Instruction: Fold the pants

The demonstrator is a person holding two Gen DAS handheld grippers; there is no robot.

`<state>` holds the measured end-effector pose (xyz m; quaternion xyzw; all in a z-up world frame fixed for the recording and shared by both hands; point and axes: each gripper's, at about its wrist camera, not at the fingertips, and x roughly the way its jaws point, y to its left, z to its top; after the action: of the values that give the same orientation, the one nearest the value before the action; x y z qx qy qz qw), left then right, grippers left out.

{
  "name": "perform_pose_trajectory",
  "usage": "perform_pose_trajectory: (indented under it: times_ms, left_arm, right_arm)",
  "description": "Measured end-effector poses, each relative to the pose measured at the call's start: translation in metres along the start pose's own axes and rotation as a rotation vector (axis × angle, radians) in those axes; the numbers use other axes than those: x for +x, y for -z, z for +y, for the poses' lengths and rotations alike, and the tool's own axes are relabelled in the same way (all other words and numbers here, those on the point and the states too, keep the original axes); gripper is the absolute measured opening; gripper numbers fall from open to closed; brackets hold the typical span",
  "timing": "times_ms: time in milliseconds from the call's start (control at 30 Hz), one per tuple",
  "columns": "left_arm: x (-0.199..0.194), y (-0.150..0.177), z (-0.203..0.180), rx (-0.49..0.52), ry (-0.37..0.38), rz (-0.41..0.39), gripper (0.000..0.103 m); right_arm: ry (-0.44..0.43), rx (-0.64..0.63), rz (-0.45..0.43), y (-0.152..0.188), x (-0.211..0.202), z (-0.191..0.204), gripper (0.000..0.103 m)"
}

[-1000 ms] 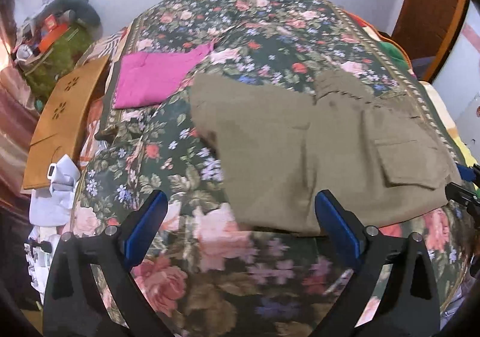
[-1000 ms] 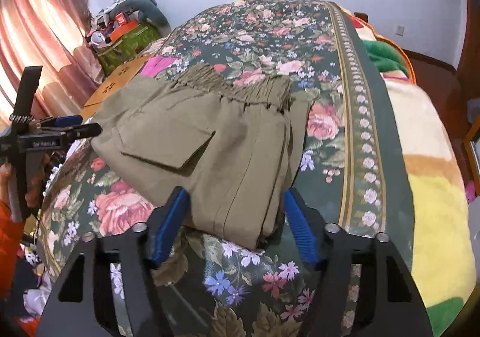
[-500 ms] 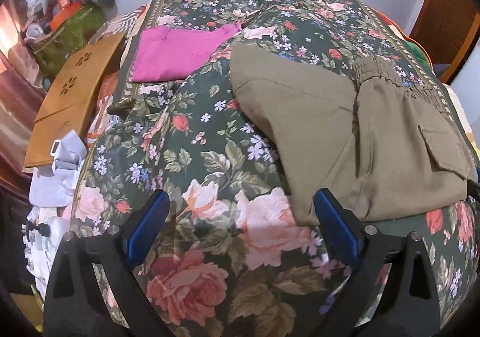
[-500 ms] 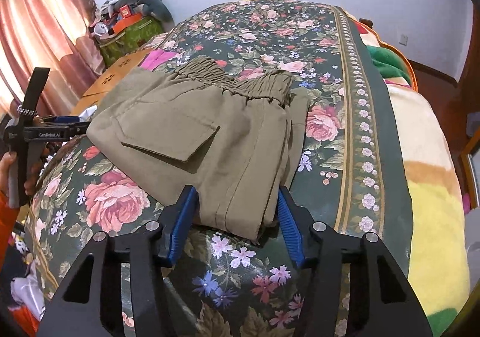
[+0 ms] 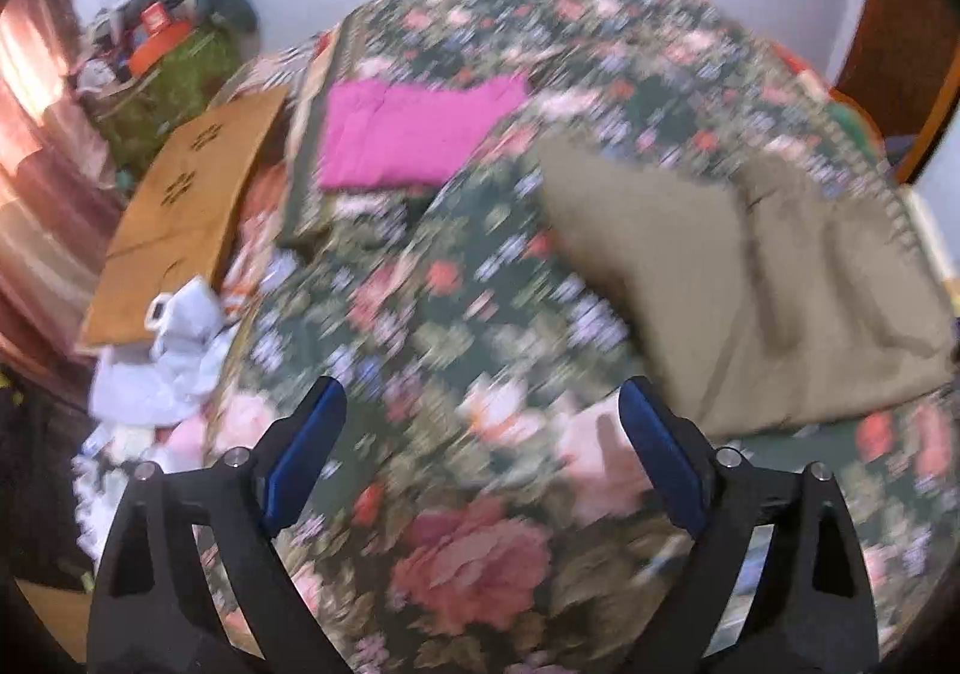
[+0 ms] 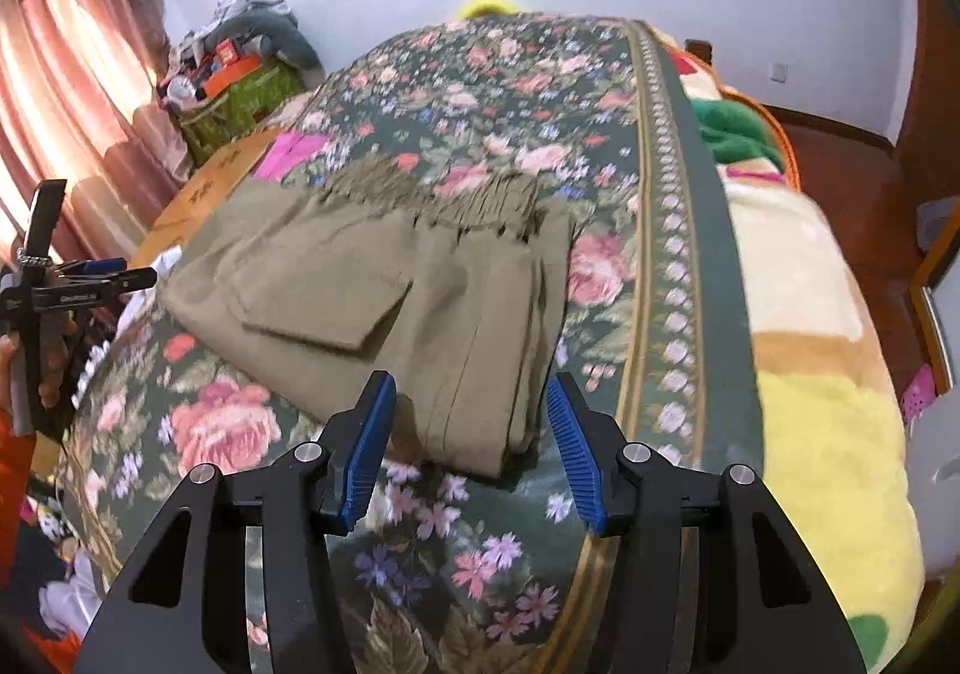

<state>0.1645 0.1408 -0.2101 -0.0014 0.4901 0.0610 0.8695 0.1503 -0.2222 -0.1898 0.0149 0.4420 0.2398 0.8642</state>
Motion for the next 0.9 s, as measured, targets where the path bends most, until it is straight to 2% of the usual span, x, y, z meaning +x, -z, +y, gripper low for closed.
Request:
perform_pose_trajectory:
  times_ms: [133,200,333,433,467,533,567,700,800,900]
  left_arm:
    - [0.011,-0.024,-0.016,0.009,0.085,-0.007,0.093]
    - [0.028,-0.033,-0.023,0.025,0.082,0.008,0.093]
    - [0.061,-0.036,-0.011,0.002,0.010,0.067,0.093]
    - [0.066,-0.028,0.016,-0.085,0.045,0.080,0.094]
    - [0.066,-0.026,0.024,-0.101,0.004,0.082,0.093]
    - [0.069,-0.021,0.038,-0.103,-0.132,0.092,0.092]
    - [0.069,-0.018,0.045,-0.114,-0.136,0.097,0.092]
    - [0.055,-0.012,0.055,-0.146,-0.081,0.085,0.092]
    - [0.041,-0.017,0.046,-0.130,-0.058,0.046,0.092]
    - [0.031,-0.027,0.032,-0.114,0.012,0.009,0.092]
  right_arm:
    - [-0.013,0.037,0.000,-0.007,0.006,-0.005,0.049]
    - [-0.018,0.042,0.013,-0.008,0.012,-0.004,0.049]
    - [-0.014,0.037,0.055,-0.002,0.023,-0.004,0.049]
    - [-0.017,0.044,0.059,-0.001,0.022,-0.009,0.049]
    - [-0.015,0.046,0.059,-0.001,0.021,-0.012,0.049]
    - [-0.012,0.049,0.058,-0.003,0.020,-0.015,0.049]
    - [-0.008,0.050,0.059,-0.004,0.020,-0.016,0.049]
    - [0.008,0.038,0.060,-0.012,0.024,-0.017,0.050]
    - [-0.002,0.060,0.060,-0.020,0.030,-0.020,0.054]
    - [-0.028,0.076,0.068,-0.028,0.038,-0.021,0.054]
